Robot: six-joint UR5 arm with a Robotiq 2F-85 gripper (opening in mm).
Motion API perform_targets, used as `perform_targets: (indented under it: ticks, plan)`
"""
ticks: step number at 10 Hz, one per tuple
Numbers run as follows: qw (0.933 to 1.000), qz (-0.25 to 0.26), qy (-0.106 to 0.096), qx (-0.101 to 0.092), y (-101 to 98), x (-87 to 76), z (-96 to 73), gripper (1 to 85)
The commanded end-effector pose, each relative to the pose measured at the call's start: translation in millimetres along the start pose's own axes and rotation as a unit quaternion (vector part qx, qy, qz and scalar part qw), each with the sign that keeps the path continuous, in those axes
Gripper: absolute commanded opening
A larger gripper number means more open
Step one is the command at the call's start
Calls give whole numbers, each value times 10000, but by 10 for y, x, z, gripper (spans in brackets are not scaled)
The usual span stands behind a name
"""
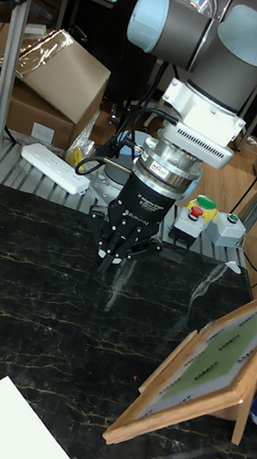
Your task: Take the photo frame down from the bracket
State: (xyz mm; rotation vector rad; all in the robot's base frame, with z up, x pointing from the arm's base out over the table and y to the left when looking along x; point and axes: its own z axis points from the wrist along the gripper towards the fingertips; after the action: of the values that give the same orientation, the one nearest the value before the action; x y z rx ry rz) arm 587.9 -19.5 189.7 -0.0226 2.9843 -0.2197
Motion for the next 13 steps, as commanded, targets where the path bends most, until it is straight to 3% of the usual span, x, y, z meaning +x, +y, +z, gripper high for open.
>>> perform_targets:
  ticks: [1, 3, 4, 6, 7, 9, 10, 12, 13]
  plan:
    - [10000, 25, 0, -48, 14, 3, -2, 10]
    - [10000, 48, 53, -48, 9, 38, 10, 10]
    - [9999, 91, -31, -78, 25, -6, 10, 10]
    - [9981, 66, -606, -109, 39, -304, -9, 10]
    - [9981, 65, -591, -138, 54, -296, -9, 10]
    - [9999, -18, -169, 21, -27, -77, 9, 10]
    - [9996, 196, 183, -60, 17, 106, 8, 10]
    - [9954, 645, 680, -176, 98, 357, -15, 10]
    - [9947, 682, 749, -162, 94, 393, -20, 10]
